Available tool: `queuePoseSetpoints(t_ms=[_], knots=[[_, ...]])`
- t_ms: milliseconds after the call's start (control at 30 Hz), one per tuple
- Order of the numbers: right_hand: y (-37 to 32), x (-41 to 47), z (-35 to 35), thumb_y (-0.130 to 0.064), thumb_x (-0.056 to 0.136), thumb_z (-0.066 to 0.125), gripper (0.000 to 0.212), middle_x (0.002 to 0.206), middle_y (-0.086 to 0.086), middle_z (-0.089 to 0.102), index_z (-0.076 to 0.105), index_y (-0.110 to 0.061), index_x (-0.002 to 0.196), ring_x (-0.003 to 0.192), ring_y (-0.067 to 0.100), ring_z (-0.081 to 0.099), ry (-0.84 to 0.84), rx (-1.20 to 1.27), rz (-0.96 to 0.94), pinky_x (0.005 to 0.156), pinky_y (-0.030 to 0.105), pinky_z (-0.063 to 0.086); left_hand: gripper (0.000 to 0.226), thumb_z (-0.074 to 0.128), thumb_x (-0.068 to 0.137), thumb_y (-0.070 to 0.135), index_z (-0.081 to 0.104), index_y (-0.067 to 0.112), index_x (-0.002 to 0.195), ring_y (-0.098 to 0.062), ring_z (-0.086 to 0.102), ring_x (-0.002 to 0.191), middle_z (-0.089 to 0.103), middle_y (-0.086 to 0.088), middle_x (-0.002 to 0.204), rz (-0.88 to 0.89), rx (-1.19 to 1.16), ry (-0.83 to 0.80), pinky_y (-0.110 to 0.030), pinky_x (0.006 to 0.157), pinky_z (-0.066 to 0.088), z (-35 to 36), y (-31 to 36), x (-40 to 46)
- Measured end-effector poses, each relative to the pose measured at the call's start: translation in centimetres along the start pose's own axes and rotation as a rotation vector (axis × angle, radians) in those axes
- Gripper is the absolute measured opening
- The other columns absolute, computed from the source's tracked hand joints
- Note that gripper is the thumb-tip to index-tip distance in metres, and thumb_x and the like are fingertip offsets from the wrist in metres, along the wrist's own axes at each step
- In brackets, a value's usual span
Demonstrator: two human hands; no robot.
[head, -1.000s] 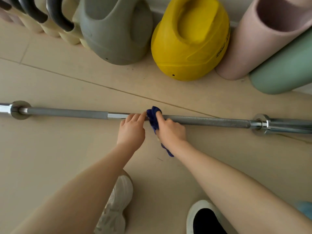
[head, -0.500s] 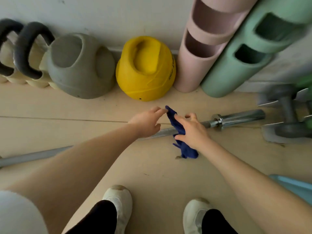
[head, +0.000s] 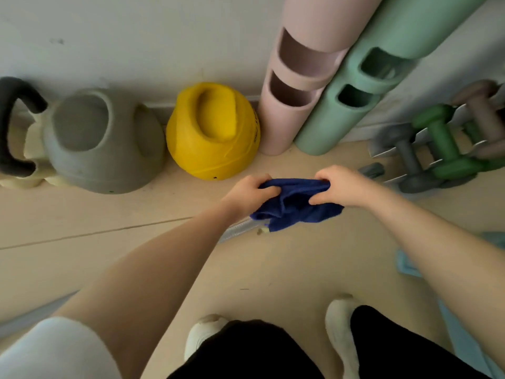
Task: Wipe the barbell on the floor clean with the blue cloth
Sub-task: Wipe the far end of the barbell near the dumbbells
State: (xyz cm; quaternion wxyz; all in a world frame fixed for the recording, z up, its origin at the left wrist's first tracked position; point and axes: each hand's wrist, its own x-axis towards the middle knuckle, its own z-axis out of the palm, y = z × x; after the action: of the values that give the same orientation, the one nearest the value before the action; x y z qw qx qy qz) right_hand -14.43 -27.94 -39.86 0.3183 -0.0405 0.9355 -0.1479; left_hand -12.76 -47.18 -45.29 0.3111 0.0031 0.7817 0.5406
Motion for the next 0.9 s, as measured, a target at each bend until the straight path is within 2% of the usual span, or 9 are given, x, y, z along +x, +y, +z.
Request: queuePoseSetpoints(t_ms=[100, 200, 300, 433, 567, 733, 767, 833, 900], knots=[[2.3, 0.2, -0.9, -0.028, 0.072, 0.076, 0.023, 0.065, 0.003, 0.061, 0.057, -0.018, 0.067, 0.059, 0.016, 0.052, -0.106, 0.019, 0.085, 0.056, 0.027, 0.037, 0.015, 0.054, 0.089, 0.020, 0.055, 0.025, 0.076, -0.022, 0.056, 0.079, 0.060, -0.002, 0.079, -0.002, -0.065, -0.025, -0.044, 0.081, 0.050, 0.5, 0.7, 0.6], [5.0, 0.7, -0.5, -0.014, 0.083, 0.066, 0.015, 0.079, 0.014, 0.063, 0.063, -0.002, 0.091, 0.070, 0.023, 0.054, -0.122, 0.489, 0.056, 0.061, 0.030, 0.042, 0.007, 0.054, 0.089, 0.024, 0.056, 0.021, 0.083, -0.019, 0.053, 0.079, 0.057, 0.000, 0.080, -0.013, 0.102, -0.001, -0.038, 0.073, 0.047, 1.1, 0.5, 2.0], [7.1, 1.6, 0.5, -0.001, 0.089, 0.053, 0.011, 0.081, 0.007, 0.062, 0.058, -0.011, 0.087, 0.077, 0.022, 0.056, 0.132, 0.894, 0.077, 0.065, 0.024, 0.046, 0.013, 0.053, 0.090, 0.030, 0.056, 0.018, 0.090, -0.017, 0.052, 0.076, 0.056, 0.003, 0.077, -0.054, 0.208, 0.037, -0.028, 0.064, 0.042, 2.2, 0.8, 3.6], [8.8, 3.6, 0.4, -0.014, 0.093, 0.048, 0.012, 0.087, 0.005, 0.063, 0.059, -0.015, 0.090, 0.080, 0.018, 0.060, 0.387, 1.253, 0.276, 0.064, 0.028, 0.048, 0.026, 0.056, 0.089, 0.037, 0.058, 0.010, 0.092, -0.019, 0.052, 0.072, 0.057, -0.002, 0.077, -0.155, -0.011, 0.046, -0.030, 0.065, 0.042, 5.3, 2.8, 6.0], [10.9, 4.5, -2.3, -0.040, 0.097, 0.034, 0.038, 0.095, 0.009, 0.066, 0.059, -0.011, 0.096, 0.084, 0.023, 0.063, 0.146, 1.652, 0.368, 0.067, 0.030, 0.048, 0.026, 0.065, 0.085, 0.027, 0.059, 0.011, 0.105, -0.019, 0.059, 0.078, 0.063, -0.004, 0.089, -0.127, -0.131, -0.066, -0.031, 0.068, 0.047, 7.4, 4.8, 8.1], [13.4, 4.8, -4.5, -0.033, 0.098, 0.026, 0.050, 0.064, 0.006, 0.070, 0.064, -0.009, 0.076, 0.067, 0.023, 0.066, 0.137, 1.988, 0.146, 0.064, 0.027, 0.053, 0.042, 0.066, 0.085, 0.011, 0.049, 0.019, 0.123, 0.013, 0.063, 0.073, 0.064, 0.013, 0.096, 0.023, -0.223, -0.245, -0.005, 0.063, 0.049, 10.9, 7.2, 9.8], [13.8, 4.8, -4.6, -0.032, 0.098, 0.026, 0.054, 0.068, 0.009, 0.071, 0.067, -0.006, 0.075, 0.066, 0.023, 0.068, 0.126, 2.074, 0.092, 0.064, 0.027, 0.055, 0.051, 0.067, 0.084, 0.007, 0.045, 0.019, 0.127, 0.013, 0.062, 0.078, 0.063, 0.012, 0.100, 0.049, -0.244, -0.246, -0.005, 0.066, 0.050, 12.0, 7.5, 10.1], [14.3, 5.0, -4.5, -0.029, 0.098, 0.026, 0.054, 0.079, 0.014, 0.071, 0.068, 0.000, 0.083, 0.074, 0.024, 0.070, 0.115, 2.156, 0.046, 0.074, 0.030, 0.055, 0.058, 0.071, 0.080, 0.005, 0.043, 0.013, 0.130, -0.008, 0.064, 0.082, 0.064, -0.002, 0.103, 0.054, -0.305, -0.214, -0.019, 0.072, 0.056, 14.0, 7.9, 10.8], [14.9, 5.1, -4.3, -0.026, 0.097, 0.031, 0.042, 0.089, 0.016, 0.070, 0.062, 0.002, 0.094, 0.085, 0.027, 0.068, 0.093, 2.208, 0.034, 0.088, 0.037, 0.048, 0.040, 0.069, 0.081, 0.010, 0.051, 0.009, 0.117, -0.024, 0.063, 0.074, 0.066, -0.011, 0.089, 0.045, -0.330, -0.160, -0.030, 0.065, 0.055, 15.5, 8.4, 11.5]])
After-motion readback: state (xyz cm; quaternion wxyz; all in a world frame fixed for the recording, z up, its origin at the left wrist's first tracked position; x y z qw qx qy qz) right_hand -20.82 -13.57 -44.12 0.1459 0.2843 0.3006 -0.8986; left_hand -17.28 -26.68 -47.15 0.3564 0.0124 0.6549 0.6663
